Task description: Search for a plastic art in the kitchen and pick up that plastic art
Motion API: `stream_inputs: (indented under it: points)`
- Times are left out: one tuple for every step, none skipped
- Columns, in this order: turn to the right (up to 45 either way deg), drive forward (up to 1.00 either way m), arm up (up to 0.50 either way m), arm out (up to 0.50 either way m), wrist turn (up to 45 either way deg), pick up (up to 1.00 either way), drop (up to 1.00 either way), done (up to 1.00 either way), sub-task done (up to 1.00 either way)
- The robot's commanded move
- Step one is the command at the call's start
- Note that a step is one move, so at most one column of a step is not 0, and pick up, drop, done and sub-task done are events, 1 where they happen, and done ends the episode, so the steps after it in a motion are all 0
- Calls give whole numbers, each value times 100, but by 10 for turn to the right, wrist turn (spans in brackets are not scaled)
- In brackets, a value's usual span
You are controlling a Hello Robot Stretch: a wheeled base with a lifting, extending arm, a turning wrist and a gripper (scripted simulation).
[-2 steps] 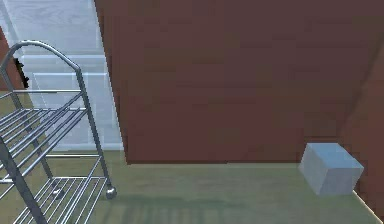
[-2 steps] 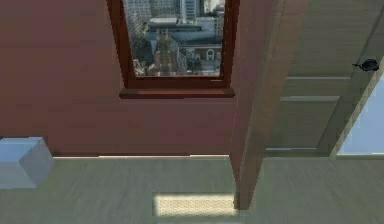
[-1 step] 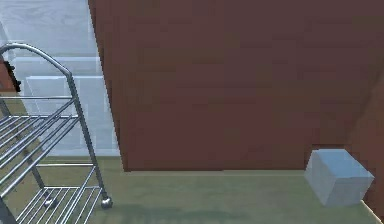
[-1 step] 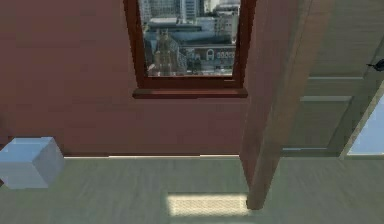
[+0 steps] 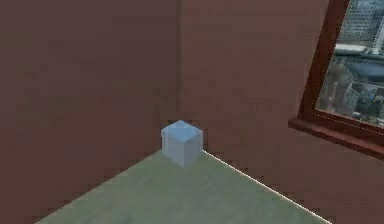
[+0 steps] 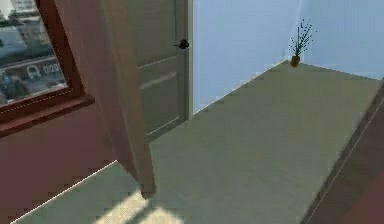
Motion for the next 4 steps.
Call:
stream_inputs:
  points:
    - [330, 0, 0, 0, 0, 0, 0, 0, 0]
    - [0, 30, 0, 0, 0, 0, 0, 0, 0]
    - [450, 0, 0, 0, 0, 0, 0, 0, 0]
    - [450, 0, 0, 0, 0, 0, 0, 0, 0]
